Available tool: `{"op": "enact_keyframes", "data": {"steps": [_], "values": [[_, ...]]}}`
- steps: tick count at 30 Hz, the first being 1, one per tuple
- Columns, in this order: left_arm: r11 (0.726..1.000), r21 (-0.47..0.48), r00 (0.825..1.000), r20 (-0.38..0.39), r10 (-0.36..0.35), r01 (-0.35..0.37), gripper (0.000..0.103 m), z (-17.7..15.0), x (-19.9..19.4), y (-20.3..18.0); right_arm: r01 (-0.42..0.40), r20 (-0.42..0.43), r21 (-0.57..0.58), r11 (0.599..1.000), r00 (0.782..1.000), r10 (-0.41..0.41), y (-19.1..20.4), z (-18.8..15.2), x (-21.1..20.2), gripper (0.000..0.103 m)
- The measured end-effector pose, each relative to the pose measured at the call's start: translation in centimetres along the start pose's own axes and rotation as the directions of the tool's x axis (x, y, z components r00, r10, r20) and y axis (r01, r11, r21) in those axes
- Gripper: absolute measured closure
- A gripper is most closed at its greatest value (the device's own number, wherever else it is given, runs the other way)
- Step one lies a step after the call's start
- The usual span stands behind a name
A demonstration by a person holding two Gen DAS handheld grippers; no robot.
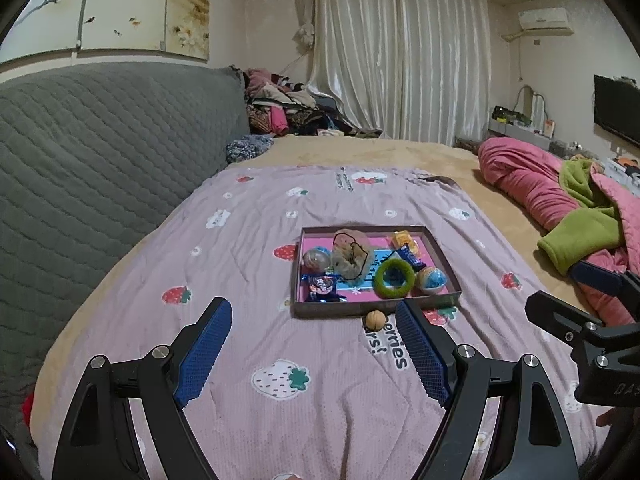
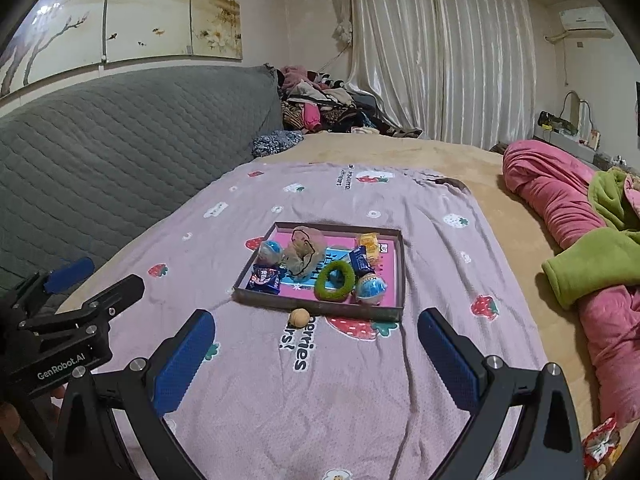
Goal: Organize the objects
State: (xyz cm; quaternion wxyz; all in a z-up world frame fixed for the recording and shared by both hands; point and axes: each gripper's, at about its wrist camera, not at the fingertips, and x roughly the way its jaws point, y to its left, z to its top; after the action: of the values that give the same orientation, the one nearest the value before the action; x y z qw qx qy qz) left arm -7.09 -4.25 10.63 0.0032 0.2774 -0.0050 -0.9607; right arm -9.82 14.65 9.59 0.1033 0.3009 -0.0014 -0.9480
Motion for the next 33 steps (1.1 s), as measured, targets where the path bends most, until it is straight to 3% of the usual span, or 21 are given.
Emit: {"op": "enact_keyframes", "data": {"steps": [23, 33], "values": [[1.0, -0.005, 0.997, -0.081, 0.0, 0.0, 0.018, -5.1, 5.2, 0.1, 0.005, -0.099, 0.05, 0.999, 0.995, 0.0, -1.5, -5.3, 4.5, 0.001], [1.0, -0.02, 0.996, -0.091, -0.012, 0.01, 0.018, -7.4, 7.2, 0.4, 0.02, -0.1, 0.048, 0.999, 0.995, -0.015, -1.6, -8.1, 6.6, 0.001]]}}
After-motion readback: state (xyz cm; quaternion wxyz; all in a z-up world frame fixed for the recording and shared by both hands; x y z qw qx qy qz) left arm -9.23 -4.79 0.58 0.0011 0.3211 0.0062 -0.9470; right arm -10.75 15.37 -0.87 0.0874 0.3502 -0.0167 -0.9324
